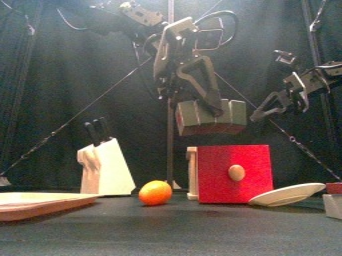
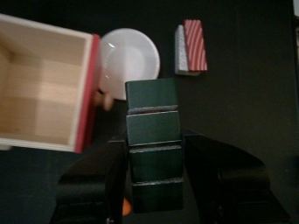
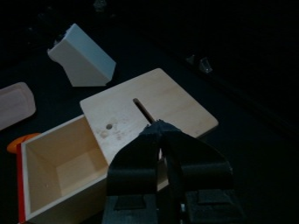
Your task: Put sushi roll in drawer
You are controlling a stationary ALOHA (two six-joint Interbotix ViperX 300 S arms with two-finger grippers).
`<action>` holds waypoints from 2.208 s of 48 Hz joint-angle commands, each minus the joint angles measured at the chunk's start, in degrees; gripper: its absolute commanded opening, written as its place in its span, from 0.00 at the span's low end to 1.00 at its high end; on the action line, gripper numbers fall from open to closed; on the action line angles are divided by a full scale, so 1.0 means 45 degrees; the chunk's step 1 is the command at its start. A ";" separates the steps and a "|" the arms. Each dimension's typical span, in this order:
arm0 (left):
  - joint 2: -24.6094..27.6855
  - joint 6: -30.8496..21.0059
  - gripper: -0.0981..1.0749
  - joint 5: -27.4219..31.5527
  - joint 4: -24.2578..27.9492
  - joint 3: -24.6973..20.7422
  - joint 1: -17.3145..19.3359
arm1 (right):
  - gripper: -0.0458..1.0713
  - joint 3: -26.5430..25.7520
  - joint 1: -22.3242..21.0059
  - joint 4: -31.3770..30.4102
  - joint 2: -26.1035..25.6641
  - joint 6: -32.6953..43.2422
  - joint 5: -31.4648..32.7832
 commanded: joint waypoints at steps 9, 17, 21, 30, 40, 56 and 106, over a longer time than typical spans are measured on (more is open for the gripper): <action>0.0000 0.0039 0.70 0.0254 0.1523 -0.1152 0.0488 | 0.05 -0.0117 -0.0137 0.0000 -0.0020 0.0000 0.0059; 0.0312 0.0020 0.70 0.0801 0.2070 -0.1875 0.0859 | 0.05 -0.0098 -0.0176 0.0000 -0.0020 0.0000 0.0117; 0.0645 0.0059 0.70 0.1191 0.2187 -0.2402 0.1055 | 0.05 -0.0098 -0.0195 0.0000 0.0000 0.0000 0.0156; 0.1328 0.0098 0.70 0.2207 0.2891 -0.3477 0.1504 | 0.05 -0.0039 -0.0254 0.0000 -0.0020 0.0020 0.0176; 0.1777 0.0547 0.70 0.2402 0.3613 -0.3906 0.1777 | 0.05 0.0039 -0.0273 0.0020 -0.0254 0.0020 0.0273; 0.2031 0.2500 0.70 0.2012 0.2617 -0.3926 0.1816 | 0.05 0.0273 -0.0430 0.0078 -0.0762 0.0020 0.0410; 0.3008 0.3984 0.70 0.1426 0.1387 -0.3867 0.2422 | 0.05 0.0293 -0.0508 0.0098 -0.0801 0.0020 0.0449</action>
